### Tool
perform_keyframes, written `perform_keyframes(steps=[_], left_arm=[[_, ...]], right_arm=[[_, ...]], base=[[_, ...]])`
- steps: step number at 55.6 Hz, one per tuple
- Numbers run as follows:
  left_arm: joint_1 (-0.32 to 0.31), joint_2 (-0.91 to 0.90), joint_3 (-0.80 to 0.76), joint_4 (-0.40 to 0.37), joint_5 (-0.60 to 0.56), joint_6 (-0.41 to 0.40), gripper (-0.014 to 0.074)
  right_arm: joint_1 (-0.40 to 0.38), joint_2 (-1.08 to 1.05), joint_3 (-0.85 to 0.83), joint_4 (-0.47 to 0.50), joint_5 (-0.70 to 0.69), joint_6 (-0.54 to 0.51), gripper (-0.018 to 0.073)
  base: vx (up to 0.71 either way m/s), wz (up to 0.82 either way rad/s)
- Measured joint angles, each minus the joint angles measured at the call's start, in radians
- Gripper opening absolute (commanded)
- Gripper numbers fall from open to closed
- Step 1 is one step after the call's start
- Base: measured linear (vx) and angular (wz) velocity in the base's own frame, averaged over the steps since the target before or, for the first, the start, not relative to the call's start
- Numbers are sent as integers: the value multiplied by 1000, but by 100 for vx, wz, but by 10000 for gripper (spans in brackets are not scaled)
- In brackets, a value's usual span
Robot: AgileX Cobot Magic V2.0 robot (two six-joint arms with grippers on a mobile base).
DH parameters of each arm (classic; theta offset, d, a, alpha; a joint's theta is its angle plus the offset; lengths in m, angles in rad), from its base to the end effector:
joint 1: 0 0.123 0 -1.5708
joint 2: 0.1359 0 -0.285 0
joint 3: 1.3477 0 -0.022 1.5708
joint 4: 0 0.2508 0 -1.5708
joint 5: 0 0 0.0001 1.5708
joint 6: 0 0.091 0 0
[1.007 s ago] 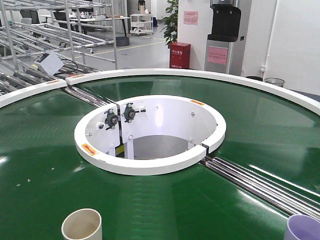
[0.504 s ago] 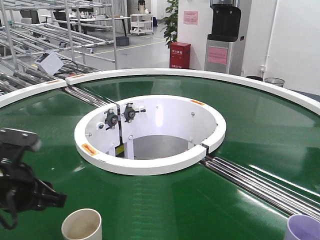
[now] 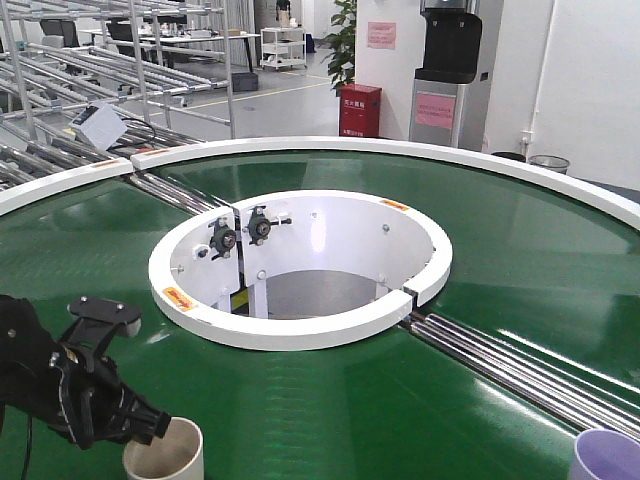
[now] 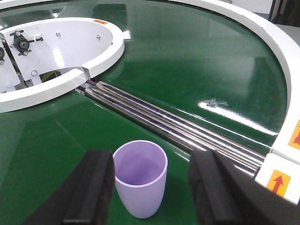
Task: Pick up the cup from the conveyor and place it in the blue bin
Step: 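Lower the left gripper to the cream cup and the right to the lavender cup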
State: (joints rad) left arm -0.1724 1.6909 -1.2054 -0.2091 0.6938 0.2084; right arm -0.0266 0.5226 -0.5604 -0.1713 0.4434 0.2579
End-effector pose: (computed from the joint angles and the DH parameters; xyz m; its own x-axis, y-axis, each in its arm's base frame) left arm 0.3469 -0.0727 0.2421 -0.8577 0.1963 -0.4751 0.2718 0.9576 -0.0951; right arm 0.1068 -0.0095 0.3225 -0.2960 0.1103 -0.9488 0.1272 0.9890 0.0753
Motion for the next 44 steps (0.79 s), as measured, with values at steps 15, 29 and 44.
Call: perform_keyframes(steps=[15,29,44], left_arm=[[0,51,-1,-13,-5,0,403],[0,61,-2,-31,-9,17,205],[-2,61,-4,-56,0,60,-9]], right_arm=[[0,13,-5,-21,42,0,436],[0,239,-165,-17,312,2,438],[0,609,-443,-16,496,-54,438]], base=[[0,0],[0,0],[0,0]])
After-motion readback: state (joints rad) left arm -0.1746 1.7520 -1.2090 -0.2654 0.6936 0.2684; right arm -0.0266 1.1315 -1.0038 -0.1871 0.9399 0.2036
